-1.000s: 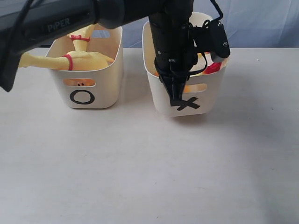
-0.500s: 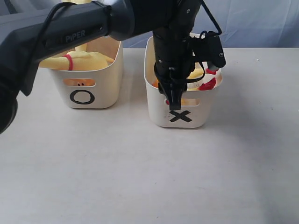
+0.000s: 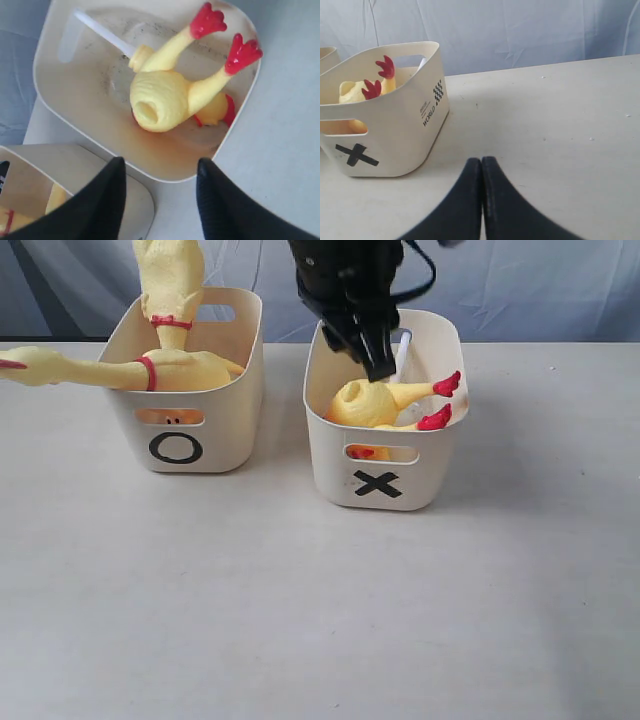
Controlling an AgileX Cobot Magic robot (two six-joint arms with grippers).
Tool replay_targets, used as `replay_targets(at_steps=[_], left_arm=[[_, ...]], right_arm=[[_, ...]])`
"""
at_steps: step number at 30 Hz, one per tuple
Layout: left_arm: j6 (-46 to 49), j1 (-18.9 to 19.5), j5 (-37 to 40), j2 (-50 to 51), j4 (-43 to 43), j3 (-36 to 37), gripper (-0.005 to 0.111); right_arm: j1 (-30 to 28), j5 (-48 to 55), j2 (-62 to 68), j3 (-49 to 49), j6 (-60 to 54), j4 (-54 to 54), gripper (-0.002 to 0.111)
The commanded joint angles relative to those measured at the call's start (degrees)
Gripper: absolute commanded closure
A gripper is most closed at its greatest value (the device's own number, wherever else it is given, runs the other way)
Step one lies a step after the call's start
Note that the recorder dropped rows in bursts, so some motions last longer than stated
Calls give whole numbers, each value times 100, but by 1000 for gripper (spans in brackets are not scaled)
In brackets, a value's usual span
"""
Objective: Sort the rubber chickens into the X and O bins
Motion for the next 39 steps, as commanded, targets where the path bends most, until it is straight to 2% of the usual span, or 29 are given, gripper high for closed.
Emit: replay_targets(at_steps=[1,6,10,13,20,26,31,33,35,39], left_arm=[[-671,-7,3,-458,-68,-12,79],[-697,-7,3,-758,-359,110,97],[-728,3,3,-994,38,608,106],[-1114,50,3,-1114,381,1100,107],[-1621,172,3,-1200,312,2271,107],[-1551,172,3,-1209,-377,2501,107],[-1613,172,3,-1209,-390,2501,107],[-1613,172,3,-1209,-205,2501,107],[-1598,172,3,-1209,623,2501,107],[-1598,172,3,-1209,1620,2501,107]], right_arm=[[28,-74,0,-6,0,0,109],[28,-74,0,-6,0,0,109],[28,-74,0,-6,0,0,109],[28,-74,0,-6,0,0,109],[28,-74,0,-6,0,0,109],[28,-74,0,-6,0,0,109],[28,-74,0,-6,0,0,109],[28,-74,0,-6,0,0,109],[28,-74,0,-6,0,0,109],[28,-74,0,-6,0,0,109]])
